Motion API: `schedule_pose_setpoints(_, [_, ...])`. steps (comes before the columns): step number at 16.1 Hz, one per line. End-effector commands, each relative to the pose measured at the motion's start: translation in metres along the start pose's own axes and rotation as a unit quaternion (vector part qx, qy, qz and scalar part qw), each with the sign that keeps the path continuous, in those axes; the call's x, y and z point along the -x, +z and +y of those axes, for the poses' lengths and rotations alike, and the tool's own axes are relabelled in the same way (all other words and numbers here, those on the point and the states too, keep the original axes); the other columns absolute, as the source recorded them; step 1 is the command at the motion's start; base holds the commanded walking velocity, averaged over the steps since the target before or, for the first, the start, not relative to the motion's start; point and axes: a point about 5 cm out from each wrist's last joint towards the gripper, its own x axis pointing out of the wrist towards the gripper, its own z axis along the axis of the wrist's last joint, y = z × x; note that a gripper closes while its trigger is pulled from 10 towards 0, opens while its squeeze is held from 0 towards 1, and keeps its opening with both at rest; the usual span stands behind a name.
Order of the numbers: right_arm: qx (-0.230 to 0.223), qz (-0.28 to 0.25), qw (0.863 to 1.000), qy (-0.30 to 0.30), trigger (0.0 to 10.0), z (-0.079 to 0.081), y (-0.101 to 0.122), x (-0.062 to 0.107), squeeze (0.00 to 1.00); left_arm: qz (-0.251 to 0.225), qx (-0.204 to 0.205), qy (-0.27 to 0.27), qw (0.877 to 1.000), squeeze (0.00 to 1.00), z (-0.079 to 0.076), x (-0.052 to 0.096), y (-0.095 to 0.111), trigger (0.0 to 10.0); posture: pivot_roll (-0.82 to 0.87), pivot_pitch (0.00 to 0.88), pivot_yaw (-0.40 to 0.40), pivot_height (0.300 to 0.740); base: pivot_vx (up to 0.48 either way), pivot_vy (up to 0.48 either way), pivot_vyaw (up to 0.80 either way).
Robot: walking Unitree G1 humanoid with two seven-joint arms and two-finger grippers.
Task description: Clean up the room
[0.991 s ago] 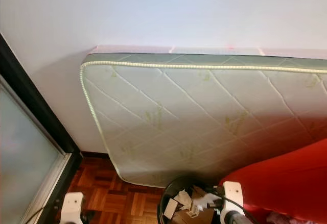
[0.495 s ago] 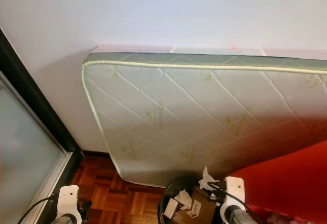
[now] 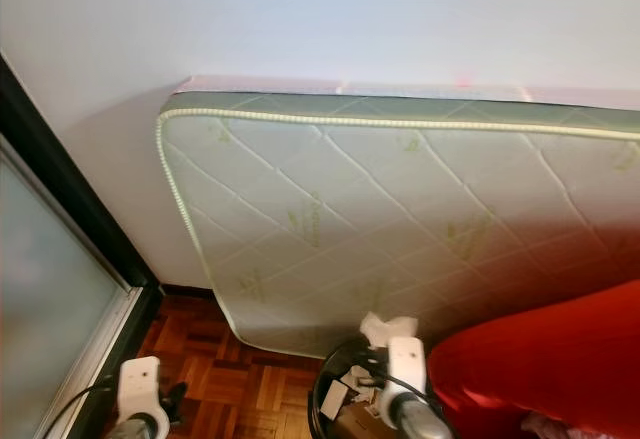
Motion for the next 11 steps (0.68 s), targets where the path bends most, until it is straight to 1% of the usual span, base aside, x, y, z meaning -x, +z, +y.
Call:
schedule_pose_setpoints(1, [-0.002, 0.008, 1.000, -0.005, 10.0, -0.001, -0.004, 0.001, 0.00, -0.015, 0.002, 0.007, 1.000, 0.00, 0.002, -0.001, 0.005, 10.0, 0.04, 0.052, -0.014, 0.705, 0.000, 0.000, 0.00])
schedule_pose_setpoints(4, [0.002, -0.004, 1.000, 0.002, 10.0, 0.004, 0.003, -0.002, 0.00, -0.043, 0.002, 0.000, 0.999, 0.00, -0.001, -0.003, 0.017, 10.0, 0.04, 0.061, -0.012, 0.680, 0.000, 0.000, 0.00])
schedule_pose_setpoints(5, [0.004, -0.011, 1.000, 0.003, 10.0, 0.005, 0.007, -0.003, 0.00, -0.059, 0.001, -0.004, 0.998, 0.00, -0.003, -0.004, 0.023, 10.0, 0.03, 0.066, -0.012, 0.670, 0.000, 0.000, 0.00])
schedule_pose_setpoints(6, [0.006, -0.019, 1.000, 0.008, 10.0, 0.006, 0.011, -0.004, 0.00, -0.085, 0.002, -0.009, 0.996, 0.00, -0.007, -0.006, 0.034, 10.0, 0.04, 0.077, -0.014, 0.655, 0.000, 0.000, 0.00])
schedule_pose_setpoints(9, [0.013, -0.039, 0.999, 0.014, 10.0, 0.005, 0.022, -0.006, 0.00, -0.146, 0.006, -0.030, 0.989, 0.00, -0.020, -0.009, 0.062, 10.0, 0.05, 0.114, -0.022, 0.651, 0.000, 0.000, 0.00])
schedule_pose_setpoints(10, [0.014, -0.045, 0.999, 0.016, 10.0, 0.006, 0.027, -0.008, 0.00, -0.174, -0.004, -0.042, 0.984, 0.00, -0.026, -0.010, 0.075, 10.0, 0.05, 0.135, -0.030, 0.651, 0.000, 0.000, 0.00])
schedule_pose_setpoints(11, [0.018, -0.049, 0.998, 0.020, 10.0, 0.007, 0.031, -0.009, 0.00, -0.192, -0.012, -0.052, 0.980, 0.00, -0.031, -0.009, 0.083, 10.0, 0.05, 0.143, -0.035, 0.651, 0.000, 0.000, 0.00])
